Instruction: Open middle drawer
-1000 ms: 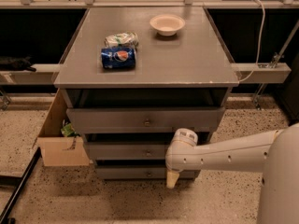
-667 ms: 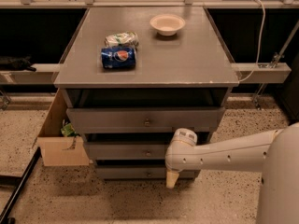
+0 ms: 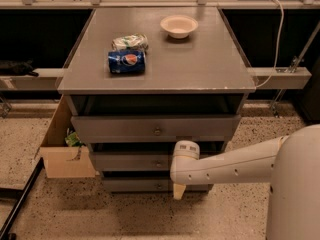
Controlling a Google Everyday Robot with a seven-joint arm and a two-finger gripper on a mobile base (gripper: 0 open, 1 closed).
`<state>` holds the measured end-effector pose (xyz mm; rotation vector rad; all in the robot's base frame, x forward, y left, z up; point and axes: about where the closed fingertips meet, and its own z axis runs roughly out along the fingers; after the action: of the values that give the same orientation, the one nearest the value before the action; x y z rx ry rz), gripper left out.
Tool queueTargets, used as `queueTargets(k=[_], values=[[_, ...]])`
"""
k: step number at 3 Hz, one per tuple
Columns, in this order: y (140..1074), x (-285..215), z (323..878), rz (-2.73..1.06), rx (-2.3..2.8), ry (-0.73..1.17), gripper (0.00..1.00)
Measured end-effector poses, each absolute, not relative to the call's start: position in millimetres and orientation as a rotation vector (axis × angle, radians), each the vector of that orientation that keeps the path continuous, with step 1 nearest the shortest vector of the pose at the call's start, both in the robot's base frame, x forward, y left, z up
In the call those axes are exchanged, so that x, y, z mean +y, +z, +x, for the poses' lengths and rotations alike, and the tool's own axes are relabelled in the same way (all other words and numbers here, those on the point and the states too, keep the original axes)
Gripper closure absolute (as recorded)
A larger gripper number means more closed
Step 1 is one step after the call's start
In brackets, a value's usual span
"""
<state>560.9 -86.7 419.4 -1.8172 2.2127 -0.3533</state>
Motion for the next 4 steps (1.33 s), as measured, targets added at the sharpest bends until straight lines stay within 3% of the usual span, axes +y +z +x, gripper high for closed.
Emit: queueTargets(k=[4], values=[[427,-89,554,-1.57,2.137,-0.415,0.0]])
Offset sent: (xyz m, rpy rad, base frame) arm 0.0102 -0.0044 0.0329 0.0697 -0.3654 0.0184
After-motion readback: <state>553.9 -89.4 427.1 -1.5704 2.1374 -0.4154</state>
